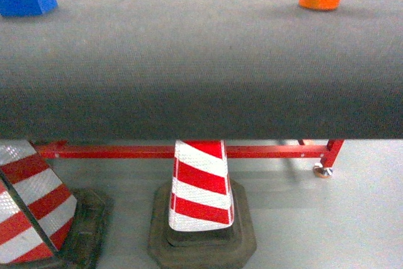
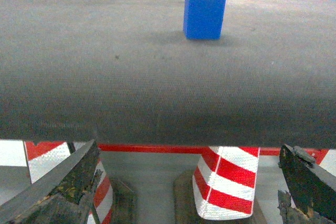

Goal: Sort blue parts and orange caps into right shelf containers

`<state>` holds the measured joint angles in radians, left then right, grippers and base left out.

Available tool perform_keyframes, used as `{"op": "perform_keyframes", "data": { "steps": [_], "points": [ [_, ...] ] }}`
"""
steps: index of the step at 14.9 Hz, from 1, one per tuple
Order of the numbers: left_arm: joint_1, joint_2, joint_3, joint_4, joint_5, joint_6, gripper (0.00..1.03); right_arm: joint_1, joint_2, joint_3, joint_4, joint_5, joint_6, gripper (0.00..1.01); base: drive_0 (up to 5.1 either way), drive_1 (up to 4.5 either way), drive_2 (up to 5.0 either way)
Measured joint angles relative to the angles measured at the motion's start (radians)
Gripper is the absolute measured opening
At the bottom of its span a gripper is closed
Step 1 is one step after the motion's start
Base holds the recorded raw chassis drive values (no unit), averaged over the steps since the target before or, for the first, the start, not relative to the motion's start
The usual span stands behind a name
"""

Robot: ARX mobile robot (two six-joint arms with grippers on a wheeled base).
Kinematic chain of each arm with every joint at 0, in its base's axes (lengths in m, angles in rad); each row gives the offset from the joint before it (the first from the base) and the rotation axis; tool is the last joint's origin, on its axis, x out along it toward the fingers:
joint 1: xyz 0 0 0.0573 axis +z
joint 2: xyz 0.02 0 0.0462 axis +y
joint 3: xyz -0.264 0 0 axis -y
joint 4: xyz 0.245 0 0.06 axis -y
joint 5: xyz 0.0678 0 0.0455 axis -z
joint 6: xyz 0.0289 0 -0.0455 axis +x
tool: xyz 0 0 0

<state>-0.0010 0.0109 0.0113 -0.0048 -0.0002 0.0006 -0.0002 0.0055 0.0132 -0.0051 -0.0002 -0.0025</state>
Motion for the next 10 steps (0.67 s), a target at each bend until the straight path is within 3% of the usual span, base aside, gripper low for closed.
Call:
{"op": "perform_keyframes", "data": {
  "steps": [10],
  "points": [
    [0.000, 0.000, 0.000, 0.001, 0.000, 0.000, 0.98, 0.000, 0.000, 0.000, 0.002, 0.000, 0.002, 0.98, 0.0, 0.00, 0.0]
  ]
}}
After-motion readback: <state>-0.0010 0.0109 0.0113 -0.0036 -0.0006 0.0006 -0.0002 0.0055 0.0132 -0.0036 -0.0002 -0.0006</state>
